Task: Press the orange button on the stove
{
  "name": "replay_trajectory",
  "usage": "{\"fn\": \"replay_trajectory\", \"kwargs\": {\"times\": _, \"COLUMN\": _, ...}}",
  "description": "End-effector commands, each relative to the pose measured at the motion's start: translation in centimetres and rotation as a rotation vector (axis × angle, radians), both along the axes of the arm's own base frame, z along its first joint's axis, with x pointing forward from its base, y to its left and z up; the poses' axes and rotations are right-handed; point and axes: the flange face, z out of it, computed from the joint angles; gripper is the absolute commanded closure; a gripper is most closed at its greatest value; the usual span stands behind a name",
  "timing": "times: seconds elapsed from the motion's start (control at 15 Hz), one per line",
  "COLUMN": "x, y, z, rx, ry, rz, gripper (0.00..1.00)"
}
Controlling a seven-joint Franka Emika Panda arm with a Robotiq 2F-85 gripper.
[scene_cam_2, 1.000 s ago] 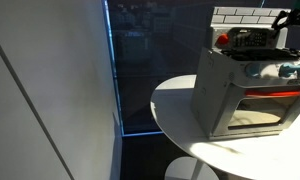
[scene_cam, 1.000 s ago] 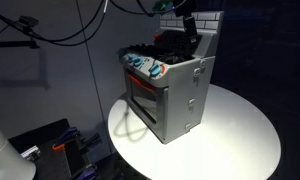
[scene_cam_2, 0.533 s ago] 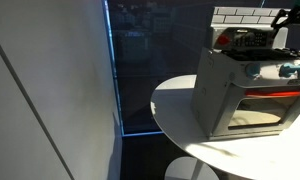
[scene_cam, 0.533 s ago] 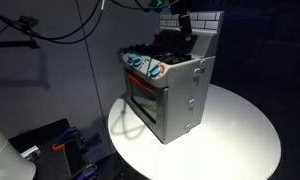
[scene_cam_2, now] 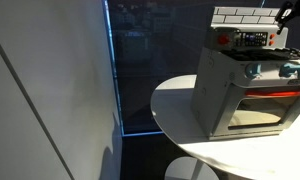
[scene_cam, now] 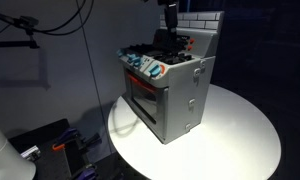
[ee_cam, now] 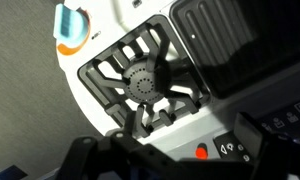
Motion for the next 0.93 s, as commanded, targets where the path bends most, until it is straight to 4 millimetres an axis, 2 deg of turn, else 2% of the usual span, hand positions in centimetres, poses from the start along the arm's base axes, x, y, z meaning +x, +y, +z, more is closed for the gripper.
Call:
{"fn": "replay_trajectory", "kwargs": {"times": 0.0, "x": -2.1, "y": 0.5, "z": 1.6, "rx": 0.040, "ry": 0.077, "rz": 0.062, "gripper": 0.00}}
{"fn": "replay_trajectory", "kwargs": {"times": 0.47, "x": -5.9, "y": 1.1, "z": 4.0, "rx": 0.059, "ry": 0.231, "rz": 0.154, "gripper": 0.00}}
{"fn": "replay_trajectory", "kwargs": {"times": 0.87, "x": -9.0, "y": 2.1, "z": 7.2, "rx": 0.061, "ry": 0.247, "rz": 0.237, "gripper": 0.00}}
